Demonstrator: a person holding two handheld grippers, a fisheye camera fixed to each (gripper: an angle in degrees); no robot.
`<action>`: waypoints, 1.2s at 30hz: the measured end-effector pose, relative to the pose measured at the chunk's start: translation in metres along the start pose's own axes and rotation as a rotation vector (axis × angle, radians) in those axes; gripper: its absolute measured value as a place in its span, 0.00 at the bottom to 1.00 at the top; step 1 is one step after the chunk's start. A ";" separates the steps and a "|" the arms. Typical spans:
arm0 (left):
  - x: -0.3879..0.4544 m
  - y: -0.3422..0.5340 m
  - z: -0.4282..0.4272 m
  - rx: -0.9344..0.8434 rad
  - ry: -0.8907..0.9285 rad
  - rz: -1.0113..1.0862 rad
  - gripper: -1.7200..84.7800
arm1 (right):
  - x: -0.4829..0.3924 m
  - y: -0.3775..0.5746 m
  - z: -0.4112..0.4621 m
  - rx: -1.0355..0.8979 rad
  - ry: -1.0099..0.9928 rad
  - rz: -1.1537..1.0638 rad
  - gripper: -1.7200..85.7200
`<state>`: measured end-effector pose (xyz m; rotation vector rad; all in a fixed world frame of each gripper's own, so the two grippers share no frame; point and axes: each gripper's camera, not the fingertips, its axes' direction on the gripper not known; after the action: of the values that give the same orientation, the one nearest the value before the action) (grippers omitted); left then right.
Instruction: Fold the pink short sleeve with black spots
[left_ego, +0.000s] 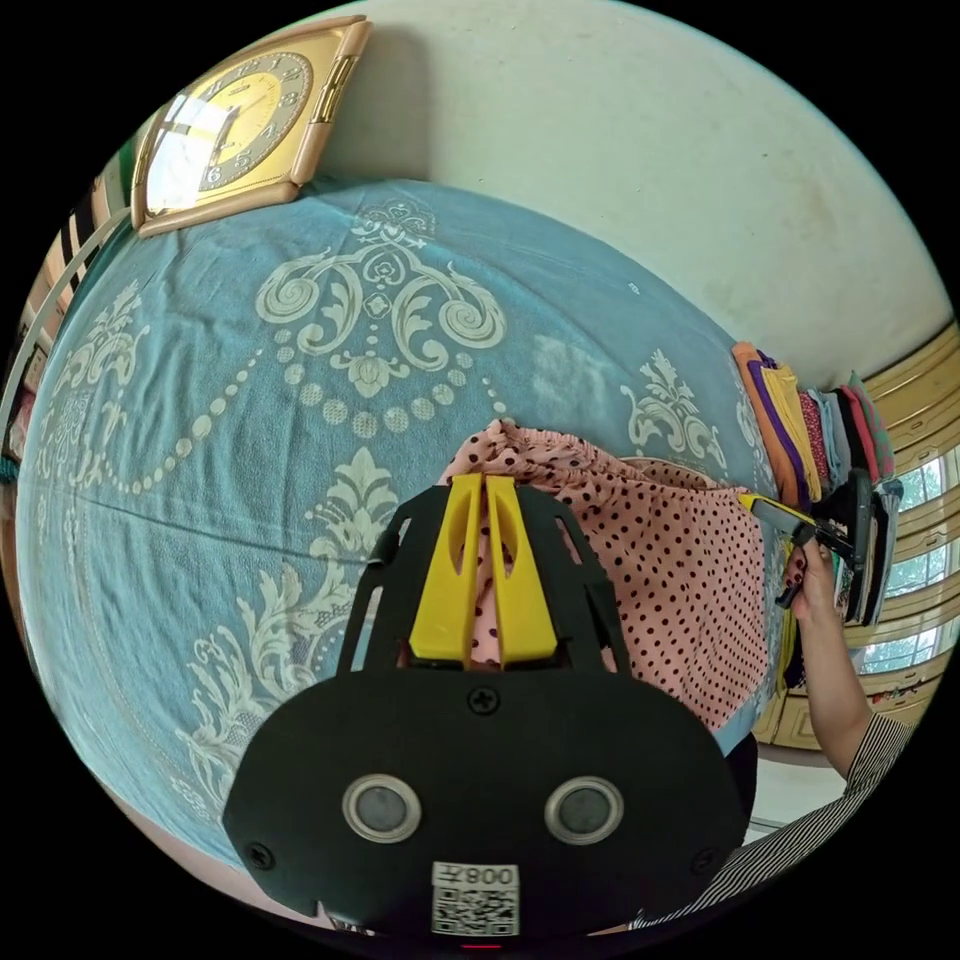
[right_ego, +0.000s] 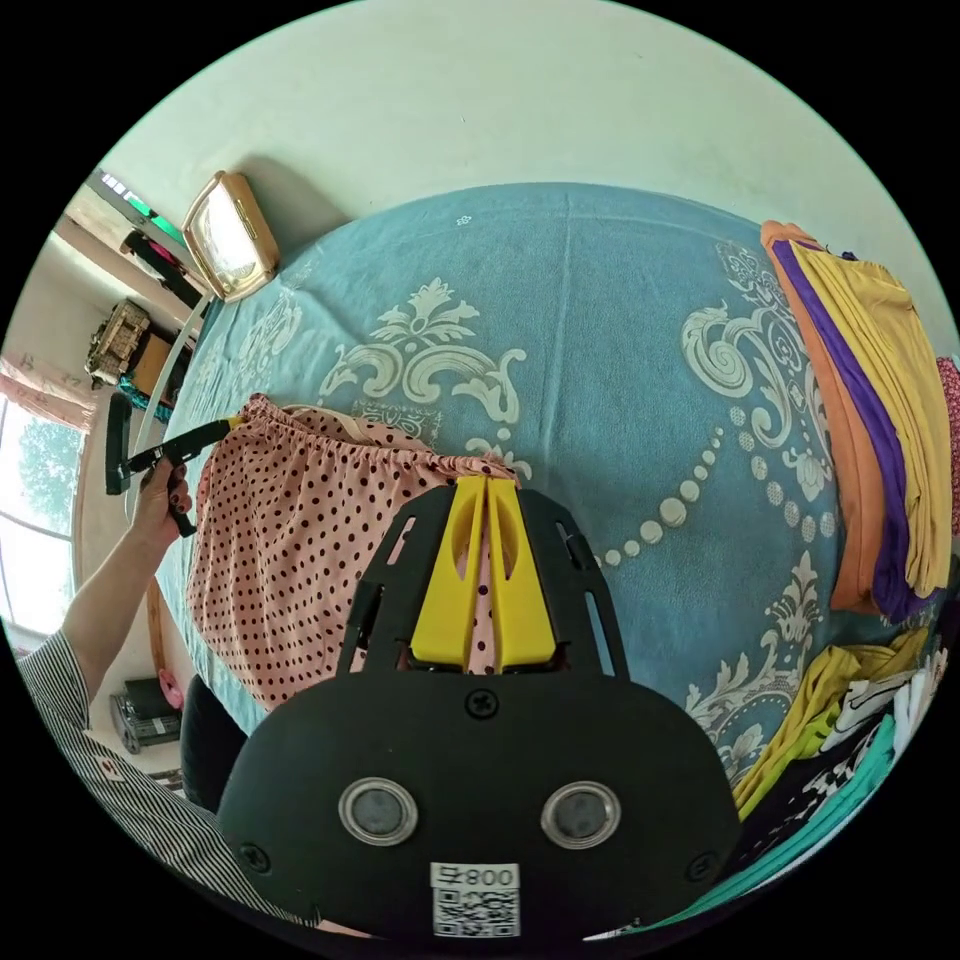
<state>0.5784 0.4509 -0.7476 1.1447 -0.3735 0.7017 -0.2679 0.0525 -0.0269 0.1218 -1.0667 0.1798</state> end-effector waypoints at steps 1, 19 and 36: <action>-0.002 0.002 0.000 0.001 0.002 -0.001 0.03 | 0.003 -0.001 0.001 -0.004 -0.006 0.011 0.02; -0.060 0.111 -0.032 0.047 0.047 -0.068 0.03 | -0.014 0.066 -0.077 0.110 -0.177 0.010 0.02; -0.080 0.211 -0.053 0.018 0.132 -0.028 0.05 | 0.011 0.136 -0.149 0.038 -0.221 -0.004 0.05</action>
<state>0.3734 0.5242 -0.6690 1.1119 -0.2391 0.7529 -0.1629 0.2140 -0.0865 0.1810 -1.2830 0.1858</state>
